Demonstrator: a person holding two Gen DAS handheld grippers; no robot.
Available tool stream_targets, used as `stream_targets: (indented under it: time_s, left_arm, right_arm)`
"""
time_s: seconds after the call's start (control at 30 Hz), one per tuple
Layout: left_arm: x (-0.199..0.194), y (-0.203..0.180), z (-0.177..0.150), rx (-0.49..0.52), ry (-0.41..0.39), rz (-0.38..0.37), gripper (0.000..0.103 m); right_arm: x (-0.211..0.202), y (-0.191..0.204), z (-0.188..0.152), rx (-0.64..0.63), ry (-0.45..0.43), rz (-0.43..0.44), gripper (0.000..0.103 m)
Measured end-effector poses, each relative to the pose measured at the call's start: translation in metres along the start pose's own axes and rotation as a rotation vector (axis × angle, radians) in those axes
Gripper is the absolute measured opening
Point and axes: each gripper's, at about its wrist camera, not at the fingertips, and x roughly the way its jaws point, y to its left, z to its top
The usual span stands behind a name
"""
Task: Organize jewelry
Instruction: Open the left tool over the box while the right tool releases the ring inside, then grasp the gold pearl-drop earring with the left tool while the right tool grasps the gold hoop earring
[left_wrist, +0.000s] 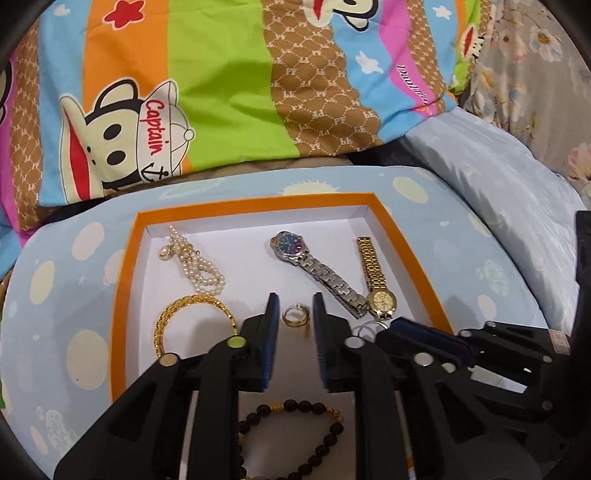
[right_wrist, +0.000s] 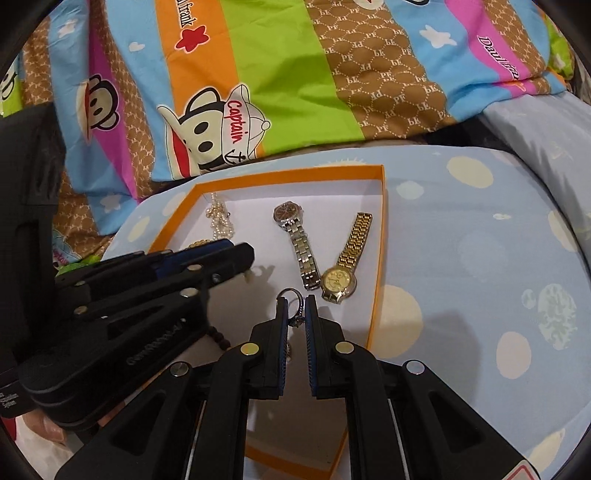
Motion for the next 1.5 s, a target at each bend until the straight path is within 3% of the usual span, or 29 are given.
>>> stream_targets:
  time_s: [0.03, 0.07, 0.27, 0.4, 0.5, 0.67, 0.8, 0.87, 1.07, 1.3, 1.4, 1.5]
  left_arm:
    - [-0.002, 0.002, 0.000, -0.012, -0.014, 0.006, 0.034]
    - [-0.007, 0.005, 0.000, -0.027, -0.032, 0.006, 0.037]
    - [-0.072, 0.025, -0.010, -0.088, -0.162, 0.021, 0.038]
    - [-0.123, 0.023, -0.049, -0.008, -0.229, 0.124, 0.052]
    - [-0.141, 0.021, -0.087, 0.018, -0.213, 0.133, 0.053]
    - [-0.145, 0.016, -0.151, 0.009, -0.153, 0.144, 0.053]
    - [-0.144, 0.015, -0.178, -0.001, -0.118, 0.164, 0.053]
    - [-0.145, 0.016, -0.186, -0.016, -0.101, 0.141, 0.053]
    - [-0.144, 0.018, -0.193, -0.055, -0.076, 0.128, 0.053]
    - [-0.141, 0.017, -0.194, -0.054, -0.062, 0.126, 0.054]
    - [-0.141, 0.017, -0.194, -0.050, -0.058, 0.125, 0.054]
    - [-0.142, 0.016, -0.194, -0.041, -0.059, 0.127, 0.054]
  right_arm:
    - [-0.003, 0.000, 0.000, -0.004, -0.017, -0.004, 0.014]
    - [-0.008, 0.000, 0.001, -0.006, -0.036, -0.010, 0.014]
    - [-0.064, -0.003, -0.008, 0.018, -0.155, 0.000, 0.027]
    - [-0.101, 0.008, -0.040, -0.013, -0.205, -0.020, 0.038]
    - [-0.116, 0.015, -0.074, -0.032, -0.199, -0.019, 0.046]
    - [-0.113, 0.030, -0.121, -0.054, -0.134, -0.017, 0.046]
    - [-0.112, 0.048, -0.142, -0.112, -0.114, -0.026, 0.046]
    - [-0.110, 0.058, -0.148, -0.146, -0.108, -0.028, 0.046]
    - [-0.097, 0.075, -0.158, -0.209, -0.053, -0.035, 0.046]
    - [-0.083, 0.075, -0.156, -0.176, 0.001, -0.030, 0.044]
    - [-0.082, 0.075, -0.156, -0.177, 0.004, -0.032, 0.040]
    - [-0.076, 0.079, -0.155, -0.194, 0.025, -0.052, 0.029]
